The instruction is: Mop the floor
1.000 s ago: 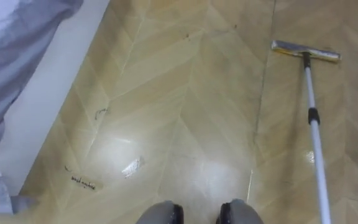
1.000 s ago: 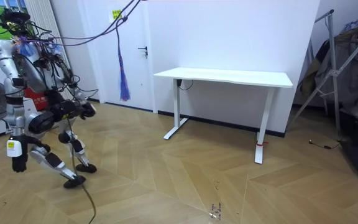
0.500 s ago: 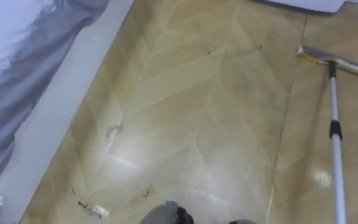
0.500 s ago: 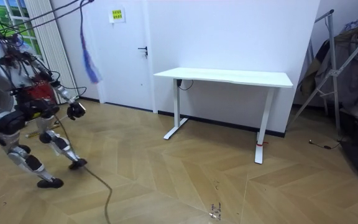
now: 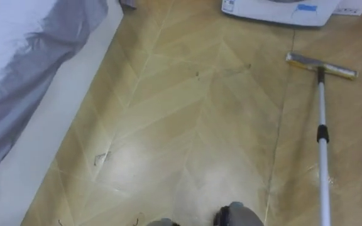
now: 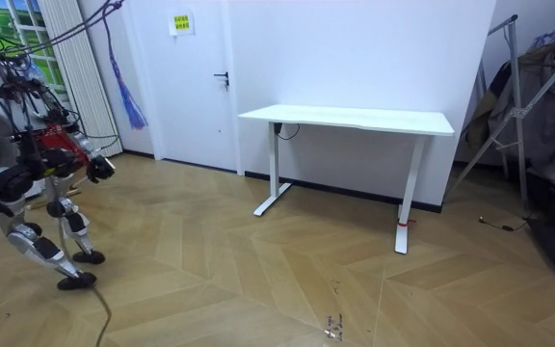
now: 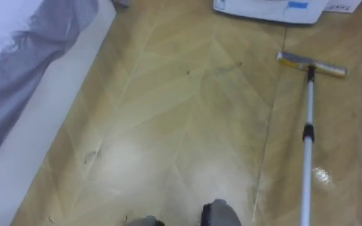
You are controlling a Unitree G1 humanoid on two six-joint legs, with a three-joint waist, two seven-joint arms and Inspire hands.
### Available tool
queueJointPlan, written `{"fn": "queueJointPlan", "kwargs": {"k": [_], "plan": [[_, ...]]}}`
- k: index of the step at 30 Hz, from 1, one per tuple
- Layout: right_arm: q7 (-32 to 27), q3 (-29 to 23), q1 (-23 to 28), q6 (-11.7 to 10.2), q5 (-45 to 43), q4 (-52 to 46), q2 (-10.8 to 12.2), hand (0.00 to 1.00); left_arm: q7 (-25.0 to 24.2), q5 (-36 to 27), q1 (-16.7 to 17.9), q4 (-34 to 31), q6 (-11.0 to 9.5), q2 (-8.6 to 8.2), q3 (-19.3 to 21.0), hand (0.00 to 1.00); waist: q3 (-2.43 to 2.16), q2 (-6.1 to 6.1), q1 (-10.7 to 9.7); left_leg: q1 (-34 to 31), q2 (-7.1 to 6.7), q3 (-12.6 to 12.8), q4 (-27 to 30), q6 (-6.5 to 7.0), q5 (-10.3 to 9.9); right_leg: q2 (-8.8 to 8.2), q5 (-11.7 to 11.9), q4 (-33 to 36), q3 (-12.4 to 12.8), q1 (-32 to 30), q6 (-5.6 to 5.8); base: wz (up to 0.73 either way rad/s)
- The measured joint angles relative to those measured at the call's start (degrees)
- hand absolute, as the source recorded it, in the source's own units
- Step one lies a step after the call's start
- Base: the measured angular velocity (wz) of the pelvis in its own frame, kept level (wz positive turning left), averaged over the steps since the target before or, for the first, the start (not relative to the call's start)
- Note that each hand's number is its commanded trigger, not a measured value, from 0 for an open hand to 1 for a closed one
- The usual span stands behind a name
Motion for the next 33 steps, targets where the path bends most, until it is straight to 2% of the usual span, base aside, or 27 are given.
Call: {"fn": "queueJointPlan", "kwargs": {"k": [2, 3, 4, 5, 8, 12, 14, 16, 19, 21, 22, 26, 27, 29, 31, 33], "plan": [[-0.1, -0.2, -4.6, -1.0, 0.4, -1.8, -0.7, 1.0, 0.1, 0.0, -0.1, -1.4, -0.5, 0.17, 0.0, 0.0, 0.36, -0.67, 0.3, -2.9, 0.92, -0.2, -4.9, -0.49, 0.2, 0.21, 0.1, -0.8, 0.1, -0.2, 0.26, 0.08], [0.0, -0.2, -7.0, -1.8, 1.2, -2.6, -1.1, 1.0, 0.1, 0.1, 0.0, -1.9, -1.0, 0.23, 0.0, 0.0, 0.3, -0.86, 1.0, -4.7, 1.46, 0.2, -8.7, -0.38, 2.4, 0.47, 0.5, -1.6, 0.7, -0.2, 0.61, -0.19], [0.4, -0.2, -8.8, -2.8, 1.7, -2.9, -1.0, 1.0, 0.2, 0.0, 0.2, -1.8, -1.3, 0.26, -0.2, 0.0, 0.03, -1.64, 2.1, -4.5, 1.41, 0.1, -10.5, 1.25, 5.1, 0.43, 0.9, -2.4, 1.1, 0.3, 0.85, -0.25], [0.7, -0.3, -9.6, -3.3, 2.1, -3.1, -1.0, 1.0, 0.3, 0.0, 0.4, -1.8, -1.3, 0.3, -0.5, 0.0, -0.01, -1.71, 2.5, -3.8, 1.31, 0.0, -11.1, 1.37, 5.2, 0.47, 1.2, -3.2, 1.0, 1.1, 0.98, -0.12], [2.3, -1.2, -10.0, -2.8, 3.3, -2.2, -1.0, 1.0, 0.4, 0.1, -0.1, -1.2, -1.1, 0.53, -0.9, 0.0, -0.05, -1.79, 2.8, -0.8, 1.09, -0.4, -14.2, 2.35, 5.8, 0.81, 2.0, -7.3, -0.2, 4.7, 1.82, 0.17], [4.1, 0.0, -3.3, -3.4, 2.5, -1.5, -1.2, 1.0, -0.3, 2.1, -0.8, 0.6, -0.7, 0.68, -0.8, 0.0, -0.21, -1.1, 2.6, 3.5, 0.74, -1.6, -17.9, 2.71, 6.0, 0.81, 3.0, -12.4, -1.3, 10.3, 2.61, 0.04], [4.0, 1.6, 0.0, -3.4, -0.4, -0.9, -1.2, 1.0, -0.6, 3.7, -1.1, 2.3, -0.7, 0.72, -0.8, 0.0, -0.49, -0.67, 2.5, 6.2, 0.61, -1.6, -19.7, 2.75, 6.0, 0.81, 3.2, -14.5, -1.2, 13.1, 2.86, 0.02], [3.2, 1.6, 2.7, -3.9, -5.6, 1.2, -1.1, 1.0, -0.9, 4.7, -1.3, 4.6, -0.7, 0.71, -0.7, 0.0, -0.85, 0.12, 1.6, 9.6, 0.25, -1.5, -22.1, 2.87, 6.1, 0.64, 3.4, -16.6, -1.3, 16.3, 3.13, 0.0], [0.6, 1.4, 6.4, -3.5, -11.3, 3.0, -0.5, 1.0, -1.1, 5.8, -0.5, 5.3, -0.4, 0.63, 1.2, 0.0, -1.01, 0.79, 0.2, 14.0, 0.13, -1.5, -25.2, 2.92, 6.2, 0.54, 3.5, -19.4, -1.2, 20.5, 3.31, 0.0], [-0.1, 1.0, 8.9, -3.4, -12.8, 2.9, 0.3, 1.0, -0.9, 7.0, 0.2, 5.6, 0.1, 0.6, 2.1, 0.0, -0.92, 0.38, -1.0, 17.3, 0.13, -1.5, -27.7, 2.65, 6.6, 0.63, 3.5, -21.9, -1.5, 23.6, 3.25, 0.0], [-0.1, 0.7, 9.9, -3.1, -13.9, 2.8, 1.0, 1.0, -0.9, 8.0, 0.5, 6.2, 0.2, 0.43, 2.0, 0.0, -1.27, 0.4, -1.4, 19.7, 0.11, -1.5, -29.7, 2.47, 6.9, 0.77, 3.7, -23.9, -1.5, 25.8, 3.23, 0.0], [0.6, -0.8, 12.4, -2.4, -14.9, 2.8, 3.0, 1.0, -0.8, 10.8, 0.6, 7.8, 1.1, -0.25, 3.4, 0.0, -1.63, -0.81, -1.8, 27.5, -0.77, -0.5, -37.2, 2.09, 9.0, 0.77, 4.5, -28.4, -0.6, 31.7, 3.18, -0.1], [1.5, -1.1, 12.7, -1.9, -15.1, 2.8, 3.4, 1.0, -0.8, 11.1, 0.9, 7.7, 1.5, -0.2, 4.4, 0.0, -1.89, -1.46, -2.2, 29.6, -0.9, -0.4, -39.1, 1.95, 9.8, 0.72, 4.6, -29.9, -0.7, 33.4, 3.11, 0.03], [2.4, -1.4, 12.8, -0.8, -16.2, 1.9, 3.8, 1.0, -0.8, 12.7, 1.3, 7.5, 1.7, -0.17, 6.2, 0.0, -1.87, -2.57, -2.7, 32.0, -1.07, -0.2, -41.2, 1.67, 10.4, 0.9, 4.7, -31.3, -0.6, 35.4, 3.03, -0.02], [3.1, -1.8, 13.8, 0.2, -17.0, -0.1, 4.1, 1.0, -0.9, 13.2, 1.7, 7.0, 2.6, -0.33, 7.8, 0.0, -1.92, -3.7, -2.7, 34.2, -0.65, -0.2, -42.7, 1.51, 10.5, 1.69, 5.2, -33.6, -0.6, 38.0, 2.84, -0.05], [3.6, -1.8, 14.5, 0.7, -17.5, -1.0, 4.5, 1.0, -0.9, 13.3, 2.0, 6.9, 2.6, -0.35, 8.4, 0.0, -1.75, -4.14, -2.6, 35.7, -0.33, -0.2, -43.0, 1.5, 10.5, 2.06, 5.8, -35.6, -0.7, 40.2, 2.76, -0.02]]}}
